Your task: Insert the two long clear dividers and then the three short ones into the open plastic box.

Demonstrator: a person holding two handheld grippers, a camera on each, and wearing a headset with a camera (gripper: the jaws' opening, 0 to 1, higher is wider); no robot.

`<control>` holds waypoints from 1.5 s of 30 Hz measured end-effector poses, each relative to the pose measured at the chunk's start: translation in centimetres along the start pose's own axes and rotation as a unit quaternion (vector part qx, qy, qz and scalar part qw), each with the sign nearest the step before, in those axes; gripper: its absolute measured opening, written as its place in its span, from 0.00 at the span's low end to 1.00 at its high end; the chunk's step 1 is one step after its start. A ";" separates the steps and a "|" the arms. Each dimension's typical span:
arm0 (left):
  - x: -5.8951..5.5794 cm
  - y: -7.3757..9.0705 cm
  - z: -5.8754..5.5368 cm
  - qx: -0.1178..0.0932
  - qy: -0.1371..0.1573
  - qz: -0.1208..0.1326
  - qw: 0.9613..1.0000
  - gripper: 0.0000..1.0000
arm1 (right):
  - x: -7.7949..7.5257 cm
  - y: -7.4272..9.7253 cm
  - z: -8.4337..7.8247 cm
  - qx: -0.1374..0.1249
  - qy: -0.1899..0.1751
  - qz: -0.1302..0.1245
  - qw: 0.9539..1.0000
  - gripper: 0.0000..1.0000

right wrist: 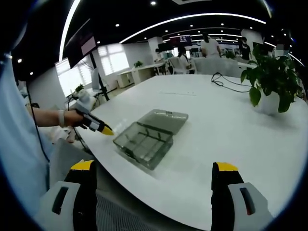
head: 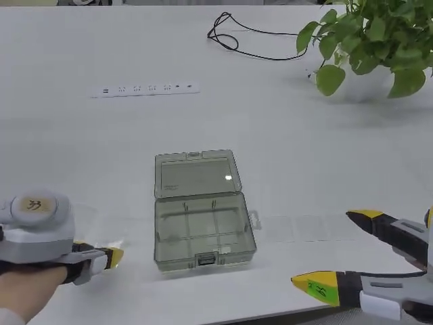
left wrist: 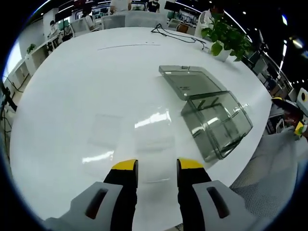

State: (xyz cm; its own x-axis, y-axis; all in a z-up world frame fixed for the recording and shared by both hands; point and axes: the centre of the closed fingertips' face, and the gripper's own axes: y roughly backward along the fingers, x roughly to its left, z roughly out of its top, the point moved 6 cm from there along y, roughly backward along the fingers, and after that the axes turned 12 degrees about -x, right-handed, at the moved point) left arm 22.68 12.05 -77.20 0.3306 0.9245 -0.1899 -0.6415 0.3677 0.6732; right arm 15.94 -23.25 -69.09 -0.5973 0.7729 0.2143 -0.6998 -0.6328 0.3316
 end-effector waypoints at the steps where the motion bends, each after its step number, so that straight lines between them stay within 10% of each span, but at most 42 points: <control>1: 0.0 0.1 0.2 -0.003 0.001 -0.001 1.000 0.30 | 0.1 -0.1 0.0 0.001 0.000 0.000 1.000 1.00; 20: -6.3 1.8 6.2 -0.110 -0.005 -0.070 0.992 0.30 | 0.7 -3.6 3.8 -0.052 -0.015 0.012 0.998 0.90; 35: -10.5 1.7 6.3 -0.146 -0.002 -0.106 0.984 0.30 | 3.5 -8.0 6.1 -0.062 -0.066 0.064 0.994 0.62; 45: -11.9 1.6 6.7 -0.163 0.006 -0.117 0.980 0.30 | 3.3 -10.2 7.1 -0.067 -0.198 0.045 0.977 0.37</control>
State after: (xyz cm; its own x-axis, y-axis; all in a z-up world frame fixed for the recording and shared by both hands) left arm 22.37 0.91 -69.06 0.4882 0.8116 -0.3207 -0.7367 0.5803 0.3472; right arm 23.91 -13.87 -65.27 -0.4793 0.6543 0.5849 -0.7120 -0.6795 0.1767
